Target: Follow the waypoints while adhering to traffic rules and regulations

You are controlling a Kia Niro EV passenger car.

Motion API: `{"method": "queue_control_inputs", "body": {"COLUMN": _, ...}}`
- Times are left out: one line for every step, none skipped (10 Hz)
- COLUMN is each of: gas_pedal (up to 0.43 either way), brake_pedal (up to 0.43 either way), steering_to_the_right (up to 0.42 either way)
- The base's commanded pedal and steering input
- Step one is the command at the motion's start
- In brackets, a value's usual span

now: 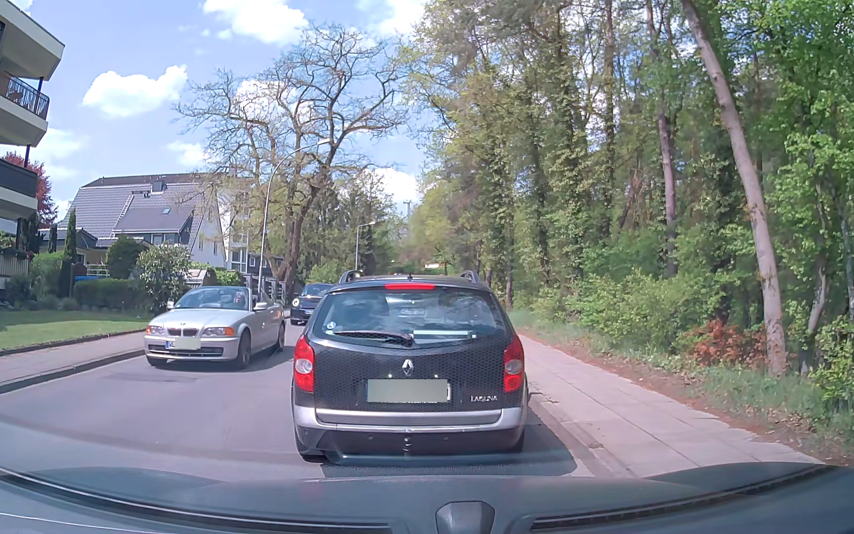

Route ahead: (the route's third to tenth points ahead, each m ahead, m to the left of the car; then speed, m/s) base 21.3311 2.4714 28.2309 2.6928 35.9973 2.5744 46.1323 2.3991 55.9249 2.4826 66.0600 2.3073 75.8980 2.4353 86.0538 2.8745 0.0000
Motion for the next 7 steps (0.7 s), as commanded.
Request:
{"method": "queue_control_inputs", "body": {"gas_pedal": 0.028, "brake_pedal": 0.0, "steering_to_the_right": -0.026}}
{"method": "queue_control_inputs", "body": {"gas_pedal": 0.047, "brake_pedal": 0.0, "steering_to_the_right": -0.026}}
{"method": "queue_control_inputs", "body": {"gas_pedal": 0.079, "brake_pedal": 0.0, "steering_to_the_right": -0.026}}
{"method": "queue_control_inputs", "body": {"gas_pedal": 0.098, "brake_pedal": 0.0, "steering_to_the_right": -0.026}}
{"method": "queue_control_inputs", "body": {"gas_pedal": 0.11, "brake_pedal": 0.0, "steering_to_the_right": -0.026}}
{"method": "queue_control_inputs", "body": {"gas_pedal": 0.11, "brake_pedal": 0.0, "steering_to_the_right": -0.027}}
{"method": "queue_control_inputs", "body": {"gas_pedal": 0.118, "brake_pedal": 0.0, "steering_to_the_right": -0.027}}
